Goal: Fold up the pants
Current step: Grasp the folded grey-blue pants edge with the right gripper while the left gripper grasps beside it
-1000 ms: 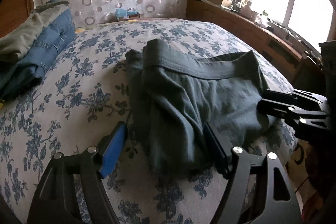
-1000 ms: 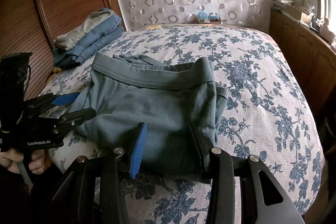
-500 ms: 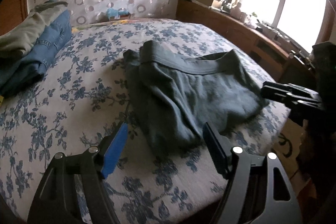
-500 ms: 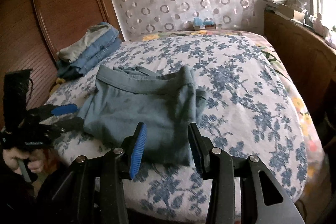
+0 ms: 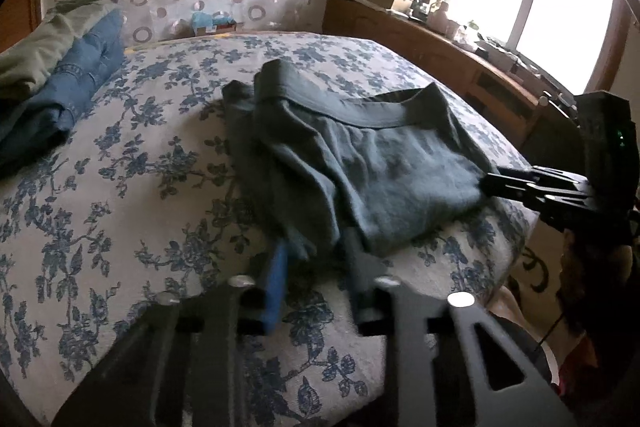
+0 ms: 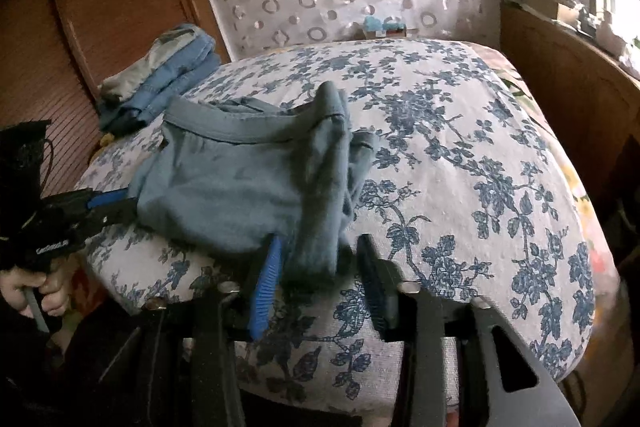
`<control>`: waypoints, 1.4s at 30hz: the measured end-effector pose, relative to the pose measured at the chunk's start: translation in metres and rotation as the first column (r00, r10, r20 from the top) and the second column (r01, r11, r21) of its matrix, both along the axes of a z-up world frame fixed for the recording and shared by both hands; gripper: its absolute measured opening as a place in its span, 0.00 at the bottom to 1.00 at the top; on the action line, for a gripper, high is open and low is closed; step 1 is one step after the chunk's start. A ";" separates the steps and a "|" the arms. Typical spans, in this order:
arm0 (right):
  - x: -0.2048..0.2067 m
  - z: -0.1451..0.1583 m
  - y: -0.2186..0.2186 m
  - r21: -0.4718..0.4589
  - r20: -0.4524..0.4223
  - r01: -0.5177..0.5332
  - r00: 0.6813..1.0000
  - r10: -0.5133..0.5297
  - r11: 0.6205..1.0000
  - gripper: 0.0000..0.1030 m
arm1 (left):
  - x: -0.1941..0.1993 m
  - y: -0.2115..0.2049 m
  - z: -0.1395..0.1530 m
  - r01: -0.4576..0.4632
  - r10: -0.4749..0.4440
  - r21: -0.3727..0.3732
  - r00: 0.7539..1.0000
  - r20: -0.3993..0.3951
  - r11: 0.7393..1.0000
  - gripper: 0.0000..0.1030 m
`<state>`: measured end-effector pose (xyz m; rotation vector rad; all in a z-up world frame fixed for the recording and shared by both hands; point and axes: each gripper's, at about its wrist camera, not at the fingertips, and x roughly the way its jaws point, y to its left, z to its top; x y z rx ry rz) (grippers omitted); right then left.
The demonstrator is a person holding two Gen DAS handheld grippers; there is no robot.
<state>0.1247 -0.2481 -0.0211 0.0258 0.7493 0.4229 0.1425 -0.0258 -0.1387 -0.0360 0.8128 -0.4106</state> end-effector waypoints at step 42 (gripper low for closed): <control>0.045 0.007 0.004 0.005 -0.050 0.041 0.998 -0.041 0.999 0.51 | 0.067 0.009 0.025 -0.034 0.034 0.000 0.998 -0.044 0.999 0.75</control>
